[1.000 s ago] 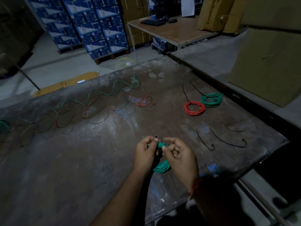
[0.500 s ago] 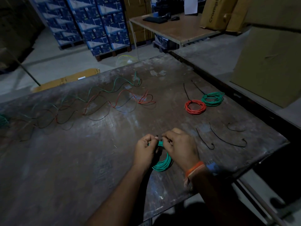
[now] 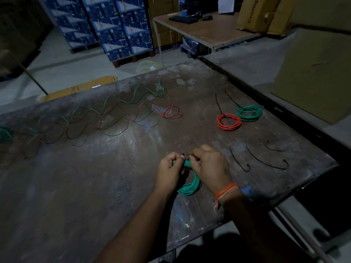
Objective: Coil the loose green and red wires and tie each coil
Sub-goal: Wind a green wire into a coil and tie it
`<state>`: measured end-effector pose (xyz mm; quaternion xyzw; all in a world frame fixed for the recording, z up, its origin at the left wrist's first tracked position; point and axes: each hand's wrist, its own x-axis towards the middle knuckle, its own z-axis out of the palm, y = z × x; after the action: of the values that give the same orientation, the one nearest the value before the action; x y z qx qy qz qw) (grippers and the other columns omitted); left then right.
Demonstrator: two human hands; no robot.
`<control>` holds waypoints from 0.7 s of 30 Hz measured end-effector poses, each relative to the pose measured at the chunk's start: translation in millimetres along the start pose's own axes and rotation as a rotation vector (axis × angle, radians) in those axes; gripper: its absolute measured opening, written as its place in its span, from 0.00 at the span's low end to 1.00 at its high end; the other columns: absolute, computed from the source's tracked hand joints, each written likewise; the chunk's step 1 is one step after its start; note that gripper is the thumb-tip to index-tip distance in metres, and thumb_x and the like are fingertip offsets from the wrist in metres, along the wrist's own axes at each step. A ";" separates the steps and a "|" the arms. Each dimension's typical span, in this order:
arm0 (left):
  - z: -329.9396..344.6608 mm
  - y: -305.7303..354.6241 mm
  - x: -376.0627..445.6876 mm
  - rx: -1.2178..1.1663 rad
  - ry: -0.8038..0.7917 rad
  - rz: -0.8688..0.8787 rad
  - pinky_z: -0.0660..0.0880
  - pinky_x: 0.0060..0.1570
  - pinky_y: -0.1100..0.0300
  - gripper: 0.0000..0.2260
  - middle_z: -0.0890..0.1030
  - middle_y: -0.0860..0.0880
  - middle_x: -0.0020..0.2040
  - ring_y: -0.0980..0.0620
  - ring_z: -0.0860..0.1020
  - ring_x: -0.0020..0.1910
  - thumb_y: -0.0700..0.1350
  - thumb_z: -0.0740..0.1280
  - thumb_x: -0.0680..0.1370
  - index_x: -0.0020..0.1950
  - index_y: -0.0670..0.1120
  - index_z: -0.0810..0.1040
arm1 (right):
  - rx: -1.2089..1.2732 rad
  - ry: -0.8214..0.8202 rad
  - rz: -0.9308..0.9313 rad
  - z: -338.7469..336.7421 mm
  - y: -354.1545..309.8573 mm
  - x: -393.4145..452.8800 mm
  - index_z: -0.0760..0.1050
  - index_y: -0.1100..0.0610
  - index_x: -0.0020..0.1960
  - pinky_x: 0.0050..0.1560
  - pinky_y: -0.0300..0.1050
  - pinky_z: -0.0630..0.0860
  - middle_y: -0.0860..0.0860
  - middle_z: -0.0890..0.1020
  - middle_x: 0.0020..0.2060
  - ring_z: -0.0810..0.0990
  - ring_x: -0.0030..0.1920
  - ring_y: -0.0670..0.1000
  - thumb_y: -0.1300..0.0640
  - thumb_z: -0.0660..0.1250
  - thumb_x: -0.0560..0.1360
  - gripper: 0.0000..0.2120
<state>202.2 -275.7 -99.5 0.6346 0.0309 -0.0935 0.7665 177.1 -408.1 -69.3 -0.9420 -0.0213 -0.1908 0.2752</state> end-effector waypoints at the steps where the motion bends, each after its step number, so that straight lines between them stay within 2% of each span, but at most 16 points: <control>1: -0.4 0.6 -0.5 0.005 -0.007 0.005 0.57 0.30 0.57 0.14 0.64 0.46 0.25 0.54 0.63 0.24 0.39 0.64 0.81 0.35 0.47 0.69 | 0.000 -0.002 -0.004 -0.6 -0.2 0.1 0.80 0.53 0.45 0.33 0.52 0.78 0.53 0.78 0.40 0.79 0.36 0.58 0.53 0.67 0.74 0.05; 6: -0.2 3.5 -2.8 0.015 -0.023 0.005 0.53 0.30 0.51 0.16 0.64 0.47 0.25 0.54 0.63 0.25 0.38 0.62 0.83 0.35 0.47 0.70 | -0.013 -0.016 -0.007 -1.7 -1.4 1.6 0.80 0.52 0.45 0.33 0.52 0.78 0.52 0.78 0.41 0.80 0.37 0.58 0.52 0.66 0.74 0.06; 9: -0.3 4.0 -4.0 0.022 -0.024 0.007 0.56 0.30 0.55 0.17 0.64 0.47 0.25 0.53 0.64 0.25 0.38 0.62 0.83 0.34 0.49 0.71 | -0.024 -0.025 0.004 -1.8 -2.3 2.8 0.79 0.53 0.45 0.33 0.52 0.78 0.52 0.78 0.41 0.80 0.37 0.59 0.52 0.68 0.75 0.04; 12: -0.2 3.8 -3.2 0.024 -0.021 0.012 0.56 0.30 0.54 0.15 0.64 0.46 0.25 0.53 0.63 0.25 0.39 0.64 0.83 0.36 0.46 0.69 | -0.016 -0.026 0.001 -2.1 -4.2 4.0 0.78 0.53 0.43 0.32 0.53 0.77 0.53 0.77 0.40 0.79 0.37 0.59 0.53 0.67 0.74 0.05; 17: 0.1 4.9 -4.4 0.030 -0.031 0.008 0.52 0.29 0.48 0.14 0.64 0.46 0.25 0.54 0.62 0.25 0.39 0.63 0.83 0.37 0.44 0.68 | -0.005 -0.021 0.004 -1.9 -5.2 3.7 0.78 0.53 0.43 0.33 0.52 0.77 0.53 0.77 0.40 0.79 0.37 0.58 0.53 0.68 0.74 0.04; 21: -0.3 4.1 -4.3 0.060 -0.038 0.006 0.52 0.29 0.50 0.11 0.65 0.45 0.25 0.54 0.63 0.25 0.39 0.63 0.83 0.41 0.41 0.70 | 0.028 -0.022 0.020 -0.6 -4.4 3.4 0.79 0.53 0.43 0.33 0.50 0.76 0.52 0.77 0.40 0.79 0.37 0.56 0.53 0.68 0.75 0.05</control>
<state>198.7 -274.3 -94.9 0.6555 0.0115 -0.1042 0.7479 179.4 -405.0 -65.3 -0.9403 -0.0175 -0.1772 0.2899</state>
